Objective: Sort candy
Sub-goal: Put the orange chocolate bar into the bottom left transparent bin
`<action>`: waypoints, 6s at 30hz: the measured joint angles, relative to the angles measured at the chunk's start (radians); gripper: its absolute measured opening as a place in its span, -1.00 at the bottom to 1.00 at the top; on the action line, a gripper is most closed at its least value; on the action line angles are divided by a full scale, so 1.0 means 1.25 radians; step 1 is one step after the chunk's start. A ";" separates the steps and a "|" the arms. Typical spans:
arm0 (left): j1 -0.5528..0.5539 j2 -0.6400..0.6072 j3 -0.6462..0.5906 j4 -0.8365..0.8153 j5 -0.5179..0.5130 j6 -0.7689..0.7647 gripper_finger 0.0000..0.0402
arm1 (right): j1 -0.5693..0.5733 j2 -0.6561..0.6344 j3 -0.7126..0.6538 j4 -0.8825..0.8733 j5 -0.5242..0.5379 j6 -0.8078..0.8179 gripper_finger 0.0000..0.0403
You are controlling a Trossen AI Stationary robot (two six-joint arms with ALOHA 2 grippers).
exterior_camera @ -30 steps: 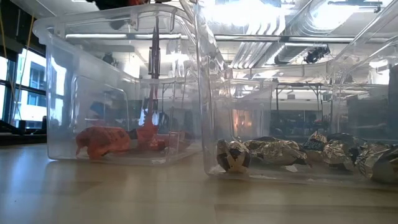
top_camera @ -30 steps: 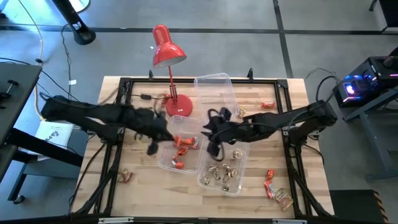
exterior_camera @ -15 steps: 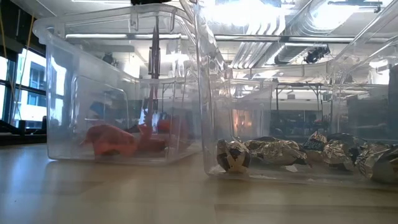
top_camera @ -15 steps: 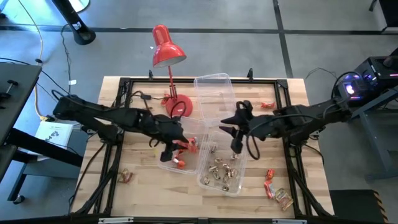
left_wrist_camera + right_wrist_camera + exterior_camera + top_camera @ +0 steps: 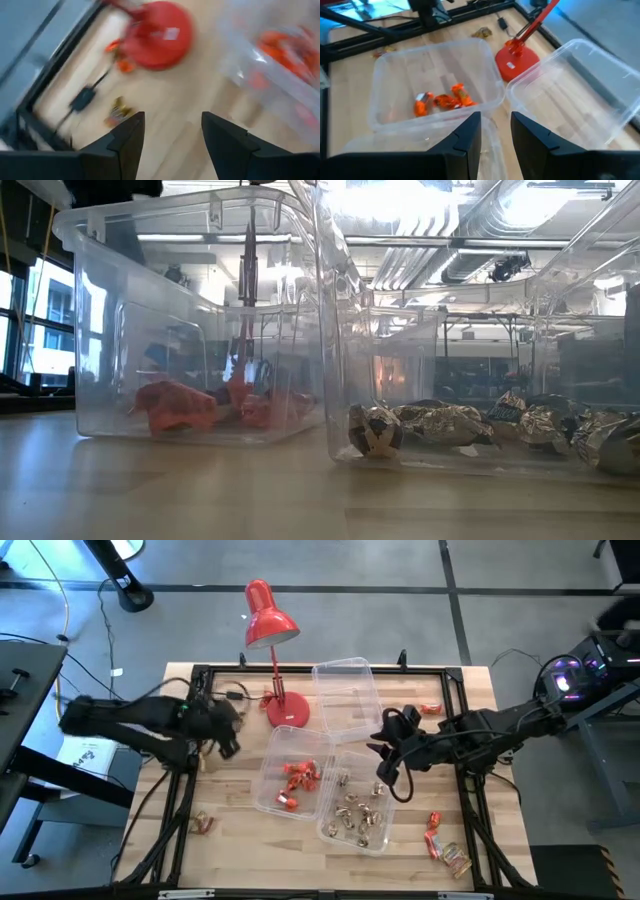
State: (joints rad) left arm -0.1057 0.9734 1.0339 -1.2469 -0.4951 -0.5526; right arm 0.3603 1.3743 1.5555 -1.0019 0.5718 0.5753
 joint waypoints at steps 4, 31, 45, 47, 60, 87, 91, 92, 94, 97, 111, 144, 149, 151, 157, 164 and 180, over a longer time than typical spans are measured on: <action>0.176 -0.097 -0.103 0.144 0.080 -0.041 -0.05 | -0.006 0.006 0.000 0.010 0.044 -0.017 -0.51; 0.589 0.447 -0.228 0.729 0.241 0.038 -0.05 | -0.026 0.007 0.000 0.034 -0.011 0.107 -0.51; 0.601 0.499 -0.225 0.804 0.152 -0.013 -0.18 | -0.020 0.007 0.000 0.034 -0.012 0.144 -0.51; 0.601 0.499 -0.225 0.798 0.152 -0.001 -0.25 | -0.018 0.007 0.000 0.034 -0.011 0.147 -0.51; 0.615 0.498 -0.280 0.813 0.175 -0.007 -0.91 | -0.007 0.064 0.000 0.034 -0.026 0.148 -0.51; 0.394 -0.199 -0.286 0.418 0.612 0.048 -1.00 | 0.054 0.046 0.000 0.034 0.023 0.105 -0.51; 0.239 -0.231 -0.286 0.571 0.579 -0.001 -1.00 | 0.054 0.045 0.000 0.034 0.033 0.094 -0.51; 0.200 -0.227 -0.286 0.618 0.552 -0.006 -1.00 | 0.052 0.045 0.001 0.034 0.039 0.091 -0.51; 0.125 -0.202 -0.285 0.706 0.499 -0.009 -1.00 | 0.052 0.045 0.001 0.034 0.053 0.084 -0.51; 0.032 -0.131 -0.279 0.812 0.444 0.027 -1.00 | 0.052 0.042 0.001 0.039 0.064 0.077 -0.51; -0.044 0.344 0.085 0.689 0.400 0.458 -0.87 | 0.052 -0.075 0.001 0.104 0.087 0.064 -0.51; -0.097 -0.060 -0.097 0.347 0.182 -0.058 -0.20 | -0.502 0.055 0.001 -0.386 -0.112 0.124 0.22; -0.097 -0.062 -0.097 0.341 0.202 -0.047 -0.20 | -0.638 0.102 0.001 -0.348 -0.243 -0.106 0.22; -0.098 -0.062 -0.097 0.338 0.209 -0.035 -0.20 | -0.692 0.121 0.000 -0.354 -0.292 -0.141 0.22; -0.118 -0.062 -0.097 0.336 0.212 -0.030 -0.20 | -0.843 0.183 0.000 -0.359 -0.341 -0.133 0.22; -0.140 -0.062 -0.097 0.302 0.215 -0.024 -0.20 | -0.959 0.251 -0.041 -0.338 -0.341 -0.081 0.22; -0.151 -0.062 -0.097 0.302 0.221 -0.011 -0.20 | -0.988 0.204 -0.499 0.040 -0.378 0.066 0.22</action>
State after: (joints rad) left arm -0.2951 0.8955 0.9131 -0.8700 -0.2192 -0.5658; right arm -0.8745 1.6292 0.9318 -0.9515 0.0991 0.6583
